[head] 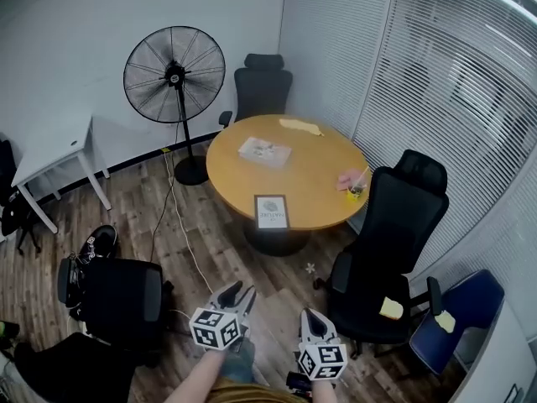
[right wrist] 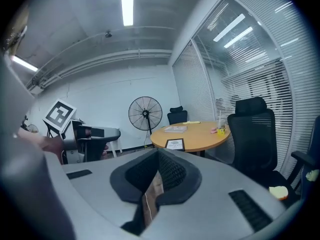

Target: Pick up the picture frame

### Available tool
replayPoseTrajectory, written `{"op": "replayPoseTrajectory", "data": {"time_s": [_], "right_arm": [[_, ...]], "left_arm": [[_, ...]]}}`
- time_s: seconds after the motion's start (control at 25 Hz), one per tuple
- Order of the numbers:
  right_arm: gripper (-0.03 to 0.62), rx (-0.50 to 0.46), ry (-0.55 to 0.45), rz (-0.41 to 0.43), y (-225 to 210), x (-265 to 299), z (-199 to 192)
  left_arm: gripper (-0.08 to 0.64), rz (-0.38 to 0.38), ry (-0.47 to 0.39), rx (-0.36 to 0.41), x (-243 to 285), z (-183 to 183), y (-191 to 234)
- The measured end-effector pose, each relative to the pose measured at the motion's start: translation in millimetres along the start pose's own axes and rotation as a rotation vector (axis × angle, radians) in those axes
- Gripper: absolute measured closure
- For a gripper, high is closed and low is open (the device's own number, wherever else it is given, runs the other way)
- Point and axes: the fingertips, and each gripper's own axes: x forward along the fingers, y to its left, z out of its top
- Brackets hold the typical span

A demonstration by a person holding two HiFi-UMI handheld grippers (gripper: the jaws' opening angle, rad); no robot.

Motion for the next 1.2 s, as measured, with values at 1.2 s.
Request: {"op": "replayPoseTrajectory", "data": {"time_s": [1.2], "right_arm": [[0.580, -0.018, 0.052, -0.123, -96.7, 325.6, 86.1]], "left_arm": [[0.391, -0.048, 0.088, -0.112, 266.9, 109.8, 205.5]]}}
